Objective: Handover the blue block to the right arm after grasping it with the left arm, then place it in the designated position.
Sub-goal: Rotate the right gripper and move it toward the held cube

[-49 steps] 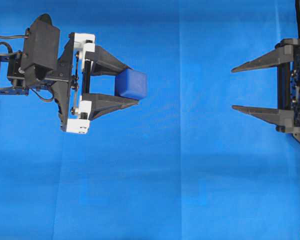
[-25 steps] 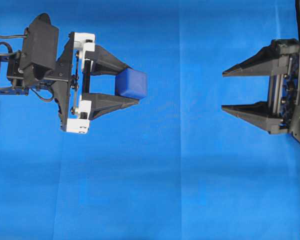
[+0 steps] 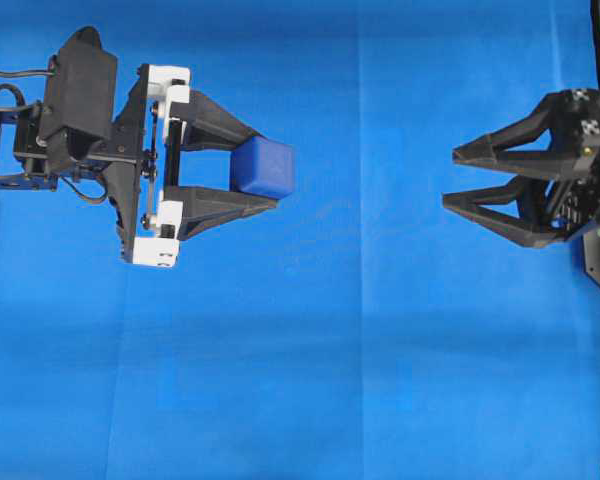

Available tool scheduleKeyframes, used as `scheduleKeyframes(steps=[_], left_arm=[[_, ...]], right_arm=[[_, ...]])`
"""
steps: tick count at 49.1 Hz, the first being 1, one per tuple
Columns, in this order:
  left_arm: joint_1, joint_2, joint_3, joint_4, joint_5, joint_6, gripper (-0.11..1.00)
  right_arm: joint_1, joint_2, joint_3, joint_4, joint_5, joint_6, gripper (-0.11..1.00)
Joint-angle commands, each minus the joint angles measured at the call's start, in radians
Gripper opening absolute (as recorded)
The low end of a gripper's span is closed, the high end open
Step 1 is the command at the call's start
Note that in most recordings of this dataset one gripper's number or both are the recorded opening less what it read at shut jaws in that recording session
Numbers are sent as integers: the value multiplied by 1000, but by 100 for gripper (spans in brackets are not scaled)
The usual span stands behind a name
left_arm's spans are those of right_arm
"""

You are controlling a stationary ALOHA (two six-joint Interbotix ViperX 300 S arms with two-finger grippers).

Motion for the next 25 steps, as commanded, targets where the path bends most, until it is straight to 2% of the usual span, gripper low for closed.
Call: scheduleKeyframes(steps=[1, 12, 25], left_arm=[[0, -18, -9, 0, -9, 0, 49], [0, -18, -8, 0, -8, 0, 49], [0, -20, -8, 0, -8, 0, 49]], right_arm=[[0, 0, -25, -2, -29, -41, 97], [0, 2, -25, -2, -40, -152, 97], [0, 6, -25, 0, -41, -156, 97]])
